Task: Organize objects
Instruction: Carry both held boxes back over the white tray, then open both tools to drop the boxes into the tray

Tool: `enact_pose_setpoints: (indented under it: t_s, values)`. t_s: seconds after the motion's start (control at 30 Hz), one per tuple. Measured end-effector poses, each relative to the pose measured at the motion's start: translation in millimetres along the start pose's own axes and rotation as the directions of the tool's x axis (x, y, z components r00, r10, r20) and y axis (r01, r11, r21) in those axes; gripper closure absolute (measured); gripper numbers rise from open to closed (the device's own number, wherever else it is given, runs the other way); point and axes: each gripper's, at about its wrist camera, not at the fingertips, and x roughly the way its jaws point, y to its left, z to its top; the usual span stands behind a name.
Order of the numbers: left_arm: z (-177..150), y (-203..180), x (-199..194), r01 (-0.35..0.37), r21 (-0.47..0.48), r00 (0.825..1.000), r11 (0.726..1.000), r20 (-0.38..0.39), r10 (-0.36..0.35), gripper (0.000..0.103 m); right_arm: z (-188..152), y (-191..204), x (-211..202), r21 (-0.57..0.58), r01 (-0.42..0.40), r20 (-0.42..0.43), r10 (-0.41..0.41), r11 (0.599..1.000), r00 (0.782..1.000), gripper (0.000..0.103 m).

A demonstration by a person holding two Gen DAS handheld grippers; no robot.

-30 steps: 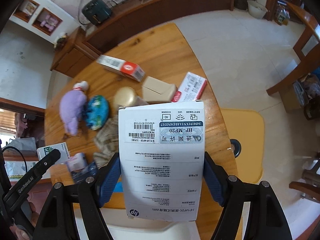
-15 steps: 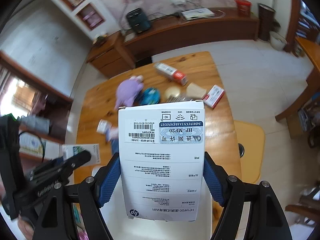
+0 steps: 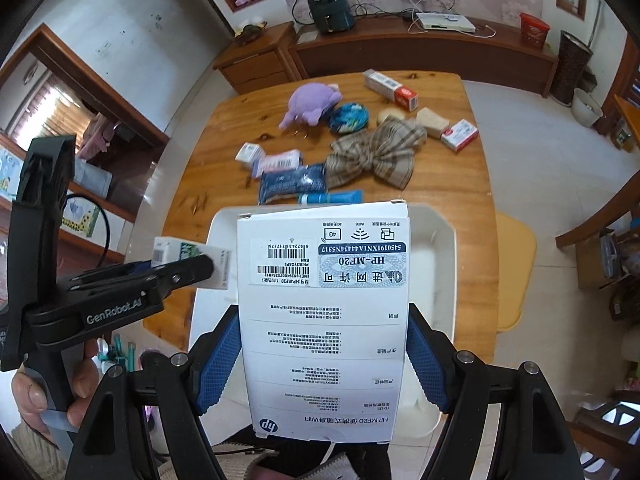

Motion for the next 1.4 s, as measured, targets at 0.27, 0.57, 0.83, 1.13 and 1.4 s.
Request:
enact_pose_setpoints:
  t_s: [0.27,0.57,0.83,1.13,1.4]
  values:
    - [-19,-7,12,-0.002,0.02,1.0,1.0,0.016,0.002,0.066,-26,-6,17,0.034,0.036,-0.04,-0.034,0.999,0.999,0.025]
    - [-27,-6,33,0.018,0.019,1.0,1.0,0.013,-0.018,0.066,-40,-27,37,0.107,0.082,-0.076,-0.074,0.991,0.994,0.025]
    - [-26,-6,62,0.039,0.019,0.999,0.999,-0.024,-0.039,0.066,-42,-29,61,0.111,0.117,-0.121,-0.103,0.987,0.987,0.025]
    - [-34,-6,84,0.026,0.043,0.997,0.999,-0.072,-0.023,0.06,-44,-30,79,0.083,0.174,-0.137,-0.161,0.981,0.977,0.024]
    - [-33,4,82,0.038,-0.015,0.998,0.999,-0.052,-0.039,0.014,-42,-32,90,0.062,0.206,-0.191,-0.191,0.977,0.963,0.021]
